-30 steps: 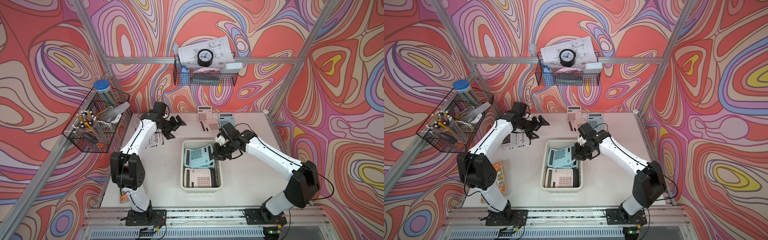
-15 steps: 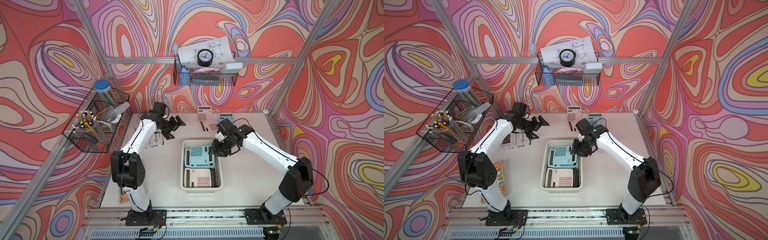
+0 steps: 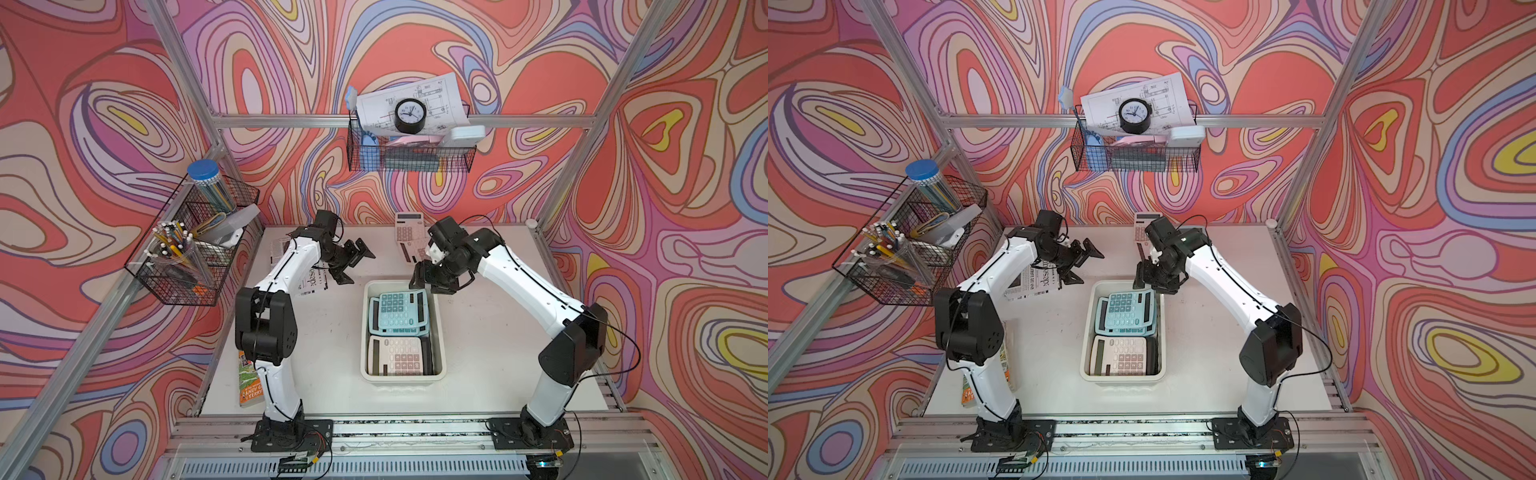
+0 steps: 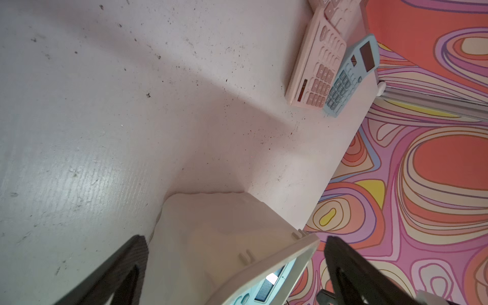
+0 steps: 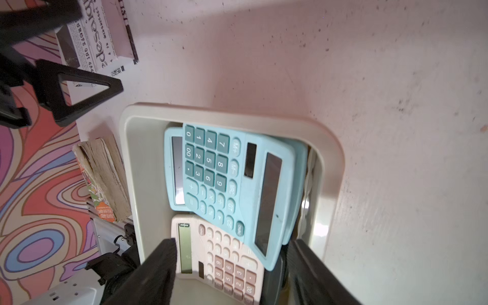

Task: Put the calculator in the storage box
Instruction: Place the calculator in the storage box, then adjust the calculator at the center of the board.

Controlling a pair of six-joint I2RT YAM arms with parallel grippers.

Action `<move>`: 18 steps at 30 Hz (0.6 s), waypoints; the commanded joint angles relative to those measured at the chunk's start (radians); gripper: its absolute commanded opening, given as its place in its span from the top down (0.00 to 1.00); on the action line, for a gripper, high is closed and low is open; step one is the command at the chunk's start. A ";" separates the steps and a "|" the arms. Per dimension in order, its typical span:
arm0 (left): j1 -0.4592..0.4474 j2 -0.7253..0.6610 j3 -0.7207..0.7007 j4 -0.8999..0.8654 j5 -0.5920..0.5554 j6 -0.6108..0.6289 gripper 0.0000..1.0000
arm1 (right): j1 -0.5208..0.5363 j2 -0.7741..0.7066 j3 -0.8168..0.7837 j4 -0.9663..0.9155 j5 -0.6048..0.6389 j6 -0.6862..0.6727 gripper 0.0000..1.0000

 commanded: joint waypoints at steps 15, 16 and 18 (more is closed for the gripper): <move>-0.026 0.291 0.238 -0.016 0.131 -0.038 0.01 | -0.349 0.208 0.114 0.239 -0.220 0.001 0.02; -0.026 0.301 0.243 -0.002 0.136 -0.048 0.02 | -0.358 0.233 0.129 0.255 -0.231 0.005 0.02; -0.027 0.329 0.260 0.023 0.149 -0.070 0.02 | -0.370 0.299 0.188 0.278 -0.249 0.010 0.02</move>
